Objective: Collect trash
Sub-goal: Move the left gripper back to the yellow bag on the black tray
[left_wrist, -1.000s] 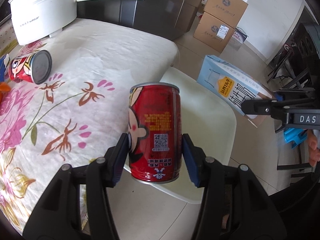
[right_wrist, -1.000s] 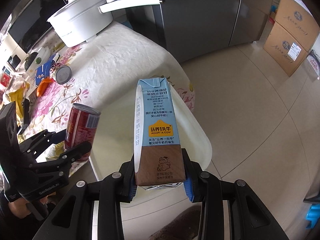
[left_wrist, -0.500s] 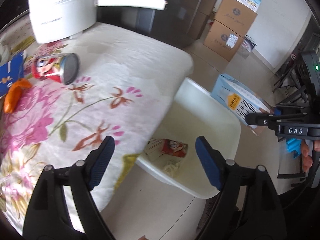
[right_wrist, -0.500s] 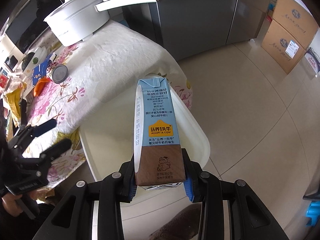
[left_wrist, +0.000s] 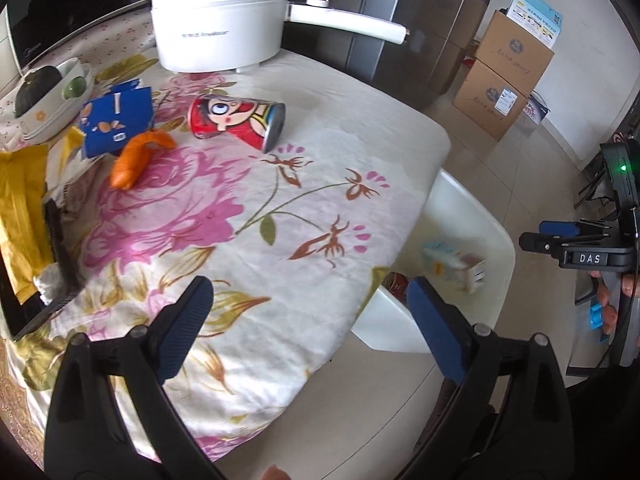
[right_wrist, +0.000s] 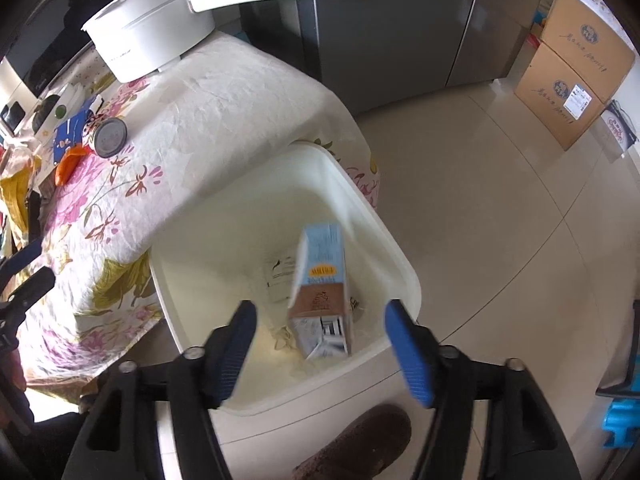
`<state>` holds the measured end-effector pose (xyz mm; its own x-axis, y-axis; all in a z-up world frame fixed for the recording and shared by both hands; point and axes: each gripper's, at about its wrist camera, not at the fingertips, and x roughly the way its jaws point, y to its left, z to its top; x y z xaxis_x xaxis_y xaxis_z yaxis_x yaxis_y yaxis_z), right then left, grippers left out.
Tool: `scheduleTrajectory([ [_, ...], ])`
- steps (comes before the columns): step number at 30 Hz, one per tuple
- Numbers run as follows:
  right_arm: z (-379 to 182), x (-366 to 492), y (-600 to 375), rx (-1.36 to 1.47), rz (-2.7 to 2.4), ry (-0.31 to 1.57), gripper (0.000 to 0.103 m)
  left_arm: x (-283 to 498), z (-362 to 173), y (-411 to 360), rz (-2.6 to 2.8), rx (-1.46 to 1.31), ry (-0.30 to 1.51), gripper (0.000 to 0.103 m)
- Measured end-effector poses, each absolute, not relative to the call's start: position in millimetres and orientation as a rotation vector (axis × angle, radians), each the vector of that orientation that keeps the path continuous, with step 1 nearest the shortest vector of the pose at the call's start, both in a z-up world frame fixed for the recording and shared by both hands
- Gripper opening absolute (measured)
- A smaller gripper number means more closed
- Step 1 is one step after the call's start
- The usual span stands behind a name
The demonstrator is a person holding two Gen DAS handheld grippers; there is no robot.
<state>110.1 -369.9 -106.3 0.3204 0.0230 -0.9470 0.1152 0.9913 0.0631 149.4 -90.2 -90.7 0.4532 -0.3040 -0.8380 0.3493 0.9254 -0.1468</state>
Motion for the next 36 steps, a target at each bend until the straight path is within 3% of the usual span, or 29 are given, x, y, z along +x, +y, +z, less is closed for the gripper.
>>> scheduleTrajectory([
  [36,-99,178,-203,-0.024,0.141,1.232,0.084,171,-82,120,0.055,-0.153,0.994,0.102],
])
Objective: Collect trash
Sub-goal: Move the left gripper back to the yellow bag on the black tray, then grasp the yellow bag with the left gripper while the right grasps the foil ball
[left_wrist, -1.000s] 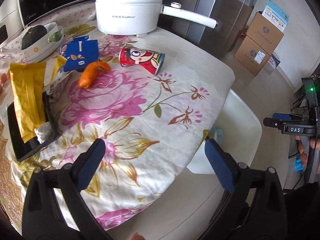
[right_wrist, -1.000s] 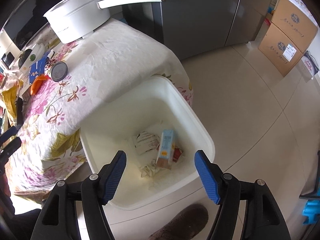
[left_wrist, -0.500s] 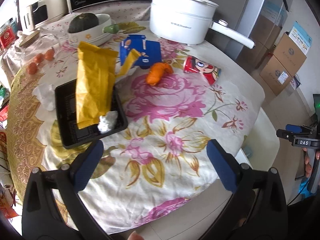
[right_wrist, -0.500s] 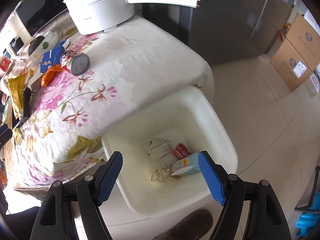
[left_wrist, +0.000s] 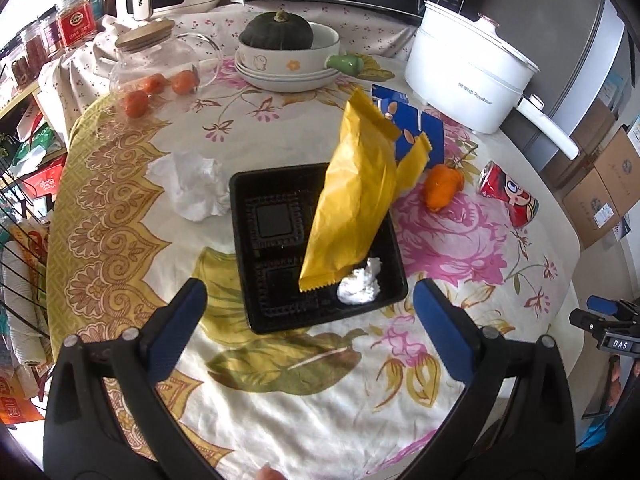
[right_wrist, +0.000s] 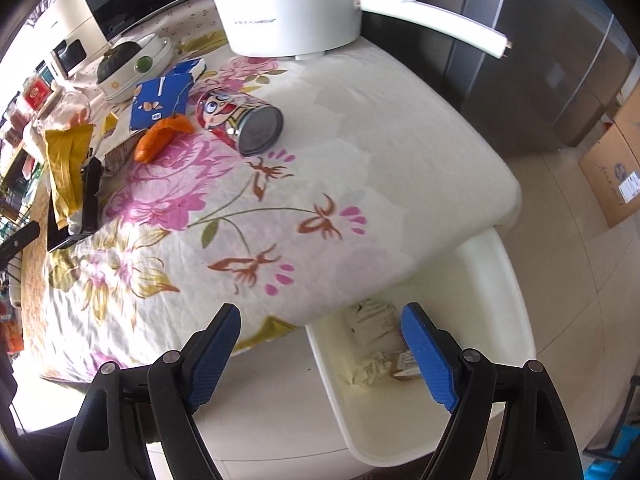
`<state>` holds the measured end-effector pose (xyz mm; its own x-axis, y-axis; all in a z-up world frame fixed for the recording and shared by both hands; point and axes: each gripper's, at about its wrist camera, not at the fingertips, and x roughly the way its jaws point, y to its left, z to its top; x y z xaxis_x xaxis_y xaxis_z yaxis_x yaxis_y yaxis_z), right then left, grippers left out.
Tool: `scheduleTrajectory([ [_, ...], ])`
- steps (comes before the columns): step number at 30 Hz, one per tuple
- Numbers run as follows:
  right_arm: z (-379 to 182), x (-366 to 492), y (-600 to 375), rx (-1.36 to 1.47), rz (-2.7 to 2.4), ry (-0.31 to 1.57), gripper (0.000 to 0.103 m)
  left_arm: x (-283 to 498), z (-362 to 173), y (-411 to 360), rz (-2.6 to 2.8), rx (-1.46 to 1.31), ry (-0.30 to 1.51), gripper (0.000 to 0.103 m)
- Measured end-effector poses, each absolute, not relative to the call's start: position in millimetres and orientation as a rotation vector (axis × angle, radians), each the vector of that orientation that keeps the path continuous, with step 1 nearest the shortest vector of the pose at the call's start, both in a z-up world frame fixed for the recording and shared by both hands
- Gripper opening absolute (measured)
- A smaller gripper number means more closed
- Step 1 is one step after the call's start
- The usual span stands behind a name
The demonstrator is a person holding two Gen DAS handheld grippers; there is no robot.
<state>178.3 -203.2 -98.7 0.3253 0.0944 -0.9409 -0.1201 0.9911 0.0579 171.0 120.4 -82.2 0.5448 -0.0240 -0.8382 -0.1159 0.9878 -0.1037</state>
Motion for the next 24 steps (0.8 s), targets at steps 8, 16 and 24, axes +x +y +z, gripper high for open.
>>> scheduleTrajectory([
  [8,-108,193,-185,-0.008,0.143,1.255,0.084,199,-91,111,0.041,-0.197,0.947,0.102],
  [16,-113,199,-185,0.011,0.137,1.266,0.084,218,-110,110,0.032,-0.232,0.951,0.076],
  [24,-118,200,-197,-0.006,0.098,1.271,0.084,216,-107,109,-0.036,-0.245,0.957,0.041],
])
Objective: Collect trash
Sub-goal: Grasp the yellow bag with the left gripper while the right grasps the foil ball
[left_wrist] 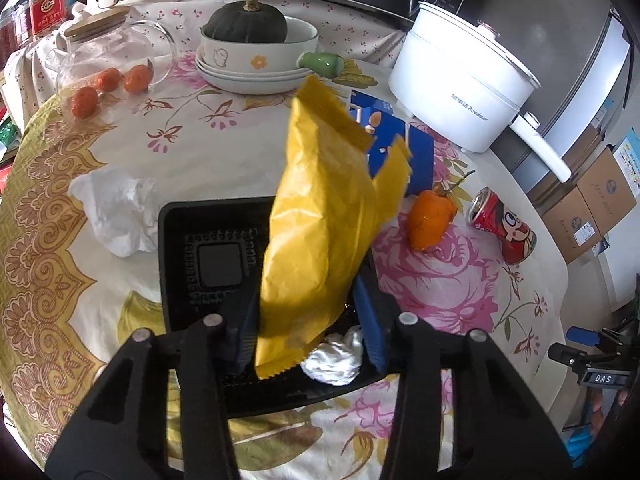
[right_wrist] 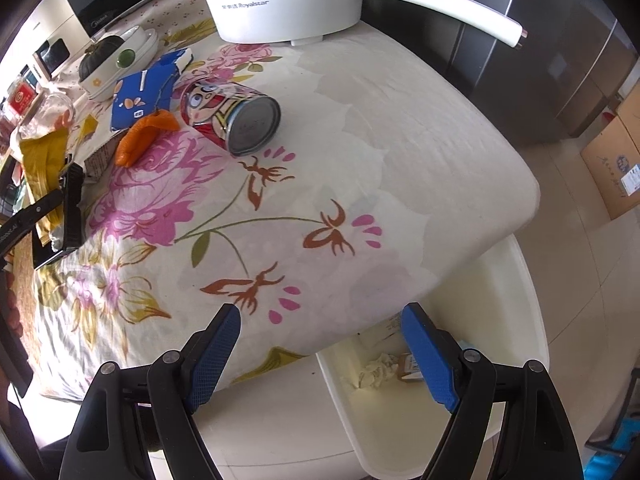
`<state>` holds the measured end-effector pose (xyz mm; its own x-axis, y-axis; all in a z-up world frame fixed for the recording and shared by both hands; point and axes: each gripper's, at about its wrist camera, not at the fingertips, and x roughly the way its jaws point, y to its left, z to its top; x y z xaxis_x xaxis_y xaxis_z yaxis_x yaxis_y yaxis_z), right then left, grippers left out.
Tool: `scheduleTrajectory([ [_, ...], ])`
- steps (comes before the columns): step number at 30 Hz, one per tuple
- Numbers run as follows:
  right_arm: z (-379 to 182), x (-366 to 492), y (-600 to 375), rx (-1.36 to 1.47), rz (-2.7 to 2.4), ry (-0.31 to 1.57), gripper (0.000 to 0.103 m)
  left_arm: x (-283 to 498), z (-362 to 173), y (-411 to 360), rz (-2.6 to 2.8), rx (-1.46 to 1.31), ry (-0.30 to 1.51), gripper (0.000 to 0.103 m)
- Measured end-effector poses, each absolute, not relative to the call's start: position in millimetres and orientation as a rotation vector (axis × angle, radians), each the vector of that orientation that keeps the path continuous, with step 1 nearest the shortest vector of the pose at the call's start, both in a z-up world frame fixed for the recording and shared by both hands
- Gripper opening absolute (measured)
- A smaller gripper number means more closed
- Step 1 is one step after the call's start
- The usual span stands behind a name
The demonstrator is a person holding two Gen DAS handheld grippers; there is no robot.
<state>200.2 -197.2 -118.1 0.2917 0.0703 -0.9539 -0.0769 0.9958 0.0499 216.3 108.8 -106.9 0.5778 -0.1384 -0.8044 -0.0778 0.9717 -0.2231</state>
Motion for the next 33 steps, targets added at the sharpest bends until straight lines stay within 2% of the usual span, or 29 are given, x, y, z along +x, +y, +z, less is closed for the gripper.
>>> scheduleTrajectory([
  [4,-116,201,-195,0.004,0.101,1.264,0.084,209,-95,107,-0.068,-0.231,0.949,0.022],
  [7,-113,200,-188,0.005,0.113,1.255,0.084,201,-85,109,-0.083,-0.224,0.941,0.015],
  [21,-84,195,-81,0.035,0.382,1.204,0.082,155,-59,167,-0.047,-0.306,0.920,0.010],
  [26,-79,203,-22,0.025,0.496,1.219,0.049,141,-51,180,-0.043,-0.300,0.908,0.010],
  [28,-79,208,5,0.015,0.539,1.234,0.041,136,-48,184,-0.042,-0.300,0.904,0.010],
  [33,-89,214,53,-0.058,0.562,1.257,0.030,128,-50,196,-0.043,-0.320,0.911,0.010],
])
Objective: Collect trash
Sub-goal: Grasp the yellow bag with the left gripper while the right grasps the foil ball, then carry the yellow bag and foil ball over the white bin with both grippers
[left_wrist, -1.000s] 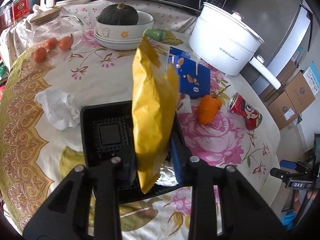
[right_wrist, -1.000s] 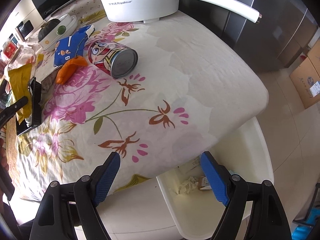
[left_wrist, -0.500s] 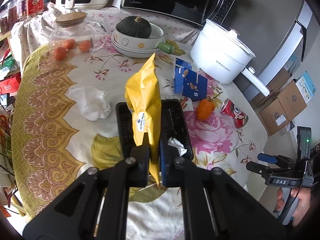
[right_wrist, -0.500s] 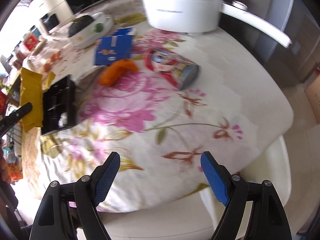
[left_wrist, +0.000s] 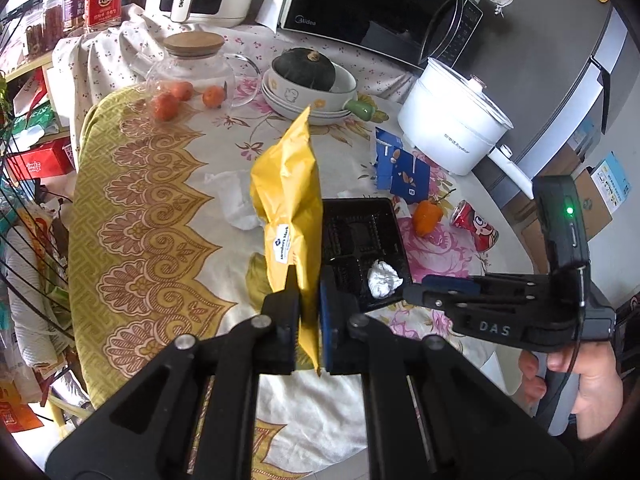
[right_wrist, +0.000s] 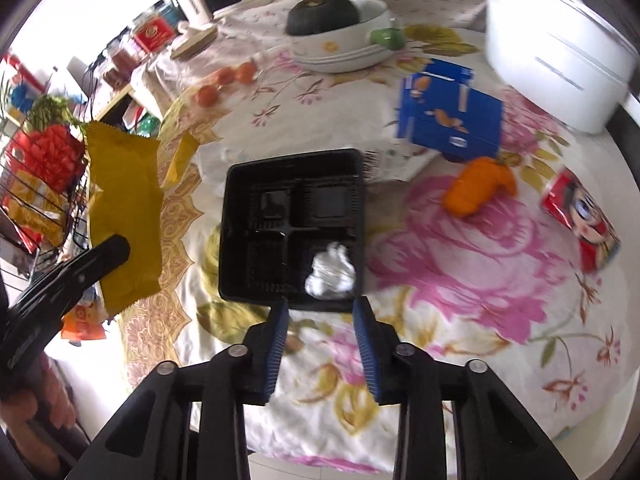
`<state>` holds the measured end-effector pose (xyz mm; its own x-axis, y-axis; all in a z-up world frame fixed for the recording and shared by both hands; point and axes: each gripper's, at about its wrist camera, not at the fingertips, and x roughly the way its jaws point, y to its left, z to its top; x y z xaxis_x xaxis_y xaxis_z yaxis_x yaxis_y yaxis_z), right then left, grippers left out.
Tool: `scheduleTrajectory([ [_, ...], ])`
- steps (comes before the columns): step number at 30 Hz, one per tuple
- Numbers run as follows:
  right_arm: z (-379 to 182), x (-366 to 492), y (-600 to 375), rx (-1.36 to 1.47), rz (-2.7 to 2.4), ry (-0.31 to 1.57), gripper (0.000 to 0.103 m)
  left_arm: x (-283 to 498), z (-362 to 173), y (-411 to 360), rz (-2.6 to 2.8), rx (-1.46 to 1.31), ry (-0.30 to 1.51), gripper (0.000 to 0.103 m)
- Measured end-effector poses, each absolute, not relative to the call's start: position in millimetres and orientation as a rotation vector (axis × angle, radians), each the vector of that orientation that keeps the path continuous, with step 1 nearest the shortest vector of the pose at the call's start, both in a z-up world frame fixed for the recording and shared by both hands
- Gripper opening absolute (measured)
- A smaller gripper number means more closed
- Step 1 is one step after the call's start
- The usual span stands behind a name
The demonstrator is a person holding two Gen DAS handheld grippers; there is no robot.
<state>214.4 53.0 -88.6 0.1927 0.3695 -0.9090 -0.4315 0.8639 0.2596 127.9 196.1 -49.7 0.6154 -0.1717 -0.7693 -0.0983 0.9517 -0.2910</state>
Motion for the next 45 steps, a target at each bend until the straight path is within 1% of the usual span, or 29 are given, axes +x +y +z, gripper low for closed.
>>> scheduleTrajectory([
  [5,-106,222,76,-0.114,0.522,1.284,0.022,125,-53,204,-0.055,-0.352,0.919,0.010],
  [12,-123,226,87,-0.230,0.446,1.277,0.019,124,-53,205,-0.072,-0.362,0.924,0.010],
  [15,-123,223,92,-0.267,0.433,1.241,0.017,124,-55,206,-0.072,-0.363,0.929,0.010],
  [17,-120,222,93,-0.270,0.430,1.227,0.013,124,-55,205,-0.073,-0.364,0.931,0.010],
  [27,-79,210,74,-0.201,0.482,1.156,0.012,123,-52,198,-0.084,-0.360,0.926,0.010],
  [35,-47,195,37,-0.150,0.492,1.114,0.012,126,-50,180,-0.121,-0.353,0.925,0.010],
  [45,-40,184,-47,-0.080,0.407,1.110,0.012,129,-48,143,-0.182,-0.328,0.931,0.010],
])
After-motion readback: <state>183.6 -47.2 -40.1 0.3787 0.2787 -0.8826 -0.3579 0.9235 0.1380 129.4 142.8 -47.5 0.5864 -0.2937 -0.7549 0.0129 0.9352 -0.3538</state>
